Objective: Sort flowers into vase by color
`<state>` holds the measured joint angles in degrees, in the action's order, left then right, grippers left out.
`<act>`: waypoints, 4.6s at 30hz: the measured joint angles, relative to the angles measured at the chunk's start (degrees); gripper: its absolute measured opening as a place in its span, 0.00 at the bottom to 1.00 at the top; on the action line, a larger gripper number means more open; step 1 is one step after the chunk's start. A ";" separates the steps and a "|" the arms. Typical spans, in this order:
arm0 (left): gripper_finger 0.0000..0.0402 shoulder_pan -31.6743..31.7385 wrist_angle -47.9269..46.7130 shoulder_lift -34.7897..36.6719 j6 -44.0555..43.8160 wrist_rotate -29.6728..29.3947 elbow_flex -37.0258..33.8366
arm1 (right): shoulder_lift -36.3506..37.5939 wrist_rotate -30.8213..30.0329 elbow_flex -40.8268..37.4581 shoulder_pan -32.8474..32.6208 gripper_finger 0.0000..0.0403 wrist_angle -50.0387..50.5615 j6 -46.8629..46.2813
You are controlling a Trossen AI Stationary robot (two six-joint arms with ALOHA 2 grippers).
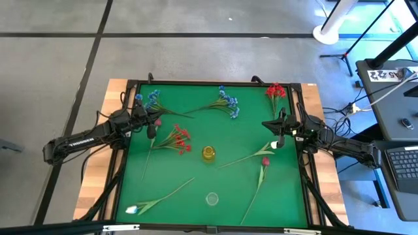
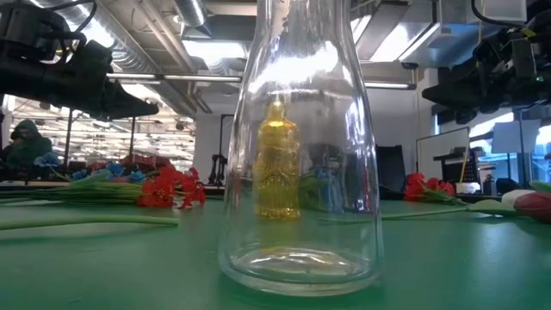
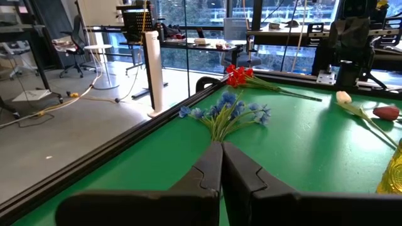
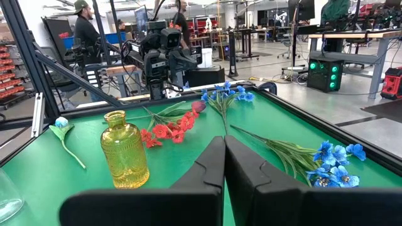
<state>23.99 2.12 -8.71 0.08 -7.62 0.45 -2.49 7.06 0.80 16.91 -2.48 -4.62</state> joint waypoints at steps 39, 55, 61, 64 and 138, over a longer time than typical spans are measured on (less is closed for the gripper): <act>0.00 -0.04 -5.52 -7.02 -4.38 -1.09 11.04 | 0.00 0.01 0.00 0.00 0.02 0.00 0.00; 0.00 -0.66 -13.87 -24.98 -19.35 2.22 20.53 | 0.00 -0.01 0.00 0.00 0.02 0.00 0.02; 0.00 -4.19 -20.60 -25.49 -18.00 1.35 28.26 | 0.00 -0.01 0.02 0.00 0.02 0.00 0.01; 0.00 -6.83 -27.64 -26.27 -19.23 -3.45 33.12 | 0.00 0.00 0.02 0.00 0.02 0.00 0.00; 0.13 -23.49 -52.68 -79.52 -35.33 9.33 42.75 | 0.00 -0.01 0.00 0.00 0.02 0.00 0.00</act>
<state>0.50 -50.55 -88.23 -35.25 1.71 43.20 -2.48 7.05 0.80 16.91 -2.48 -4.62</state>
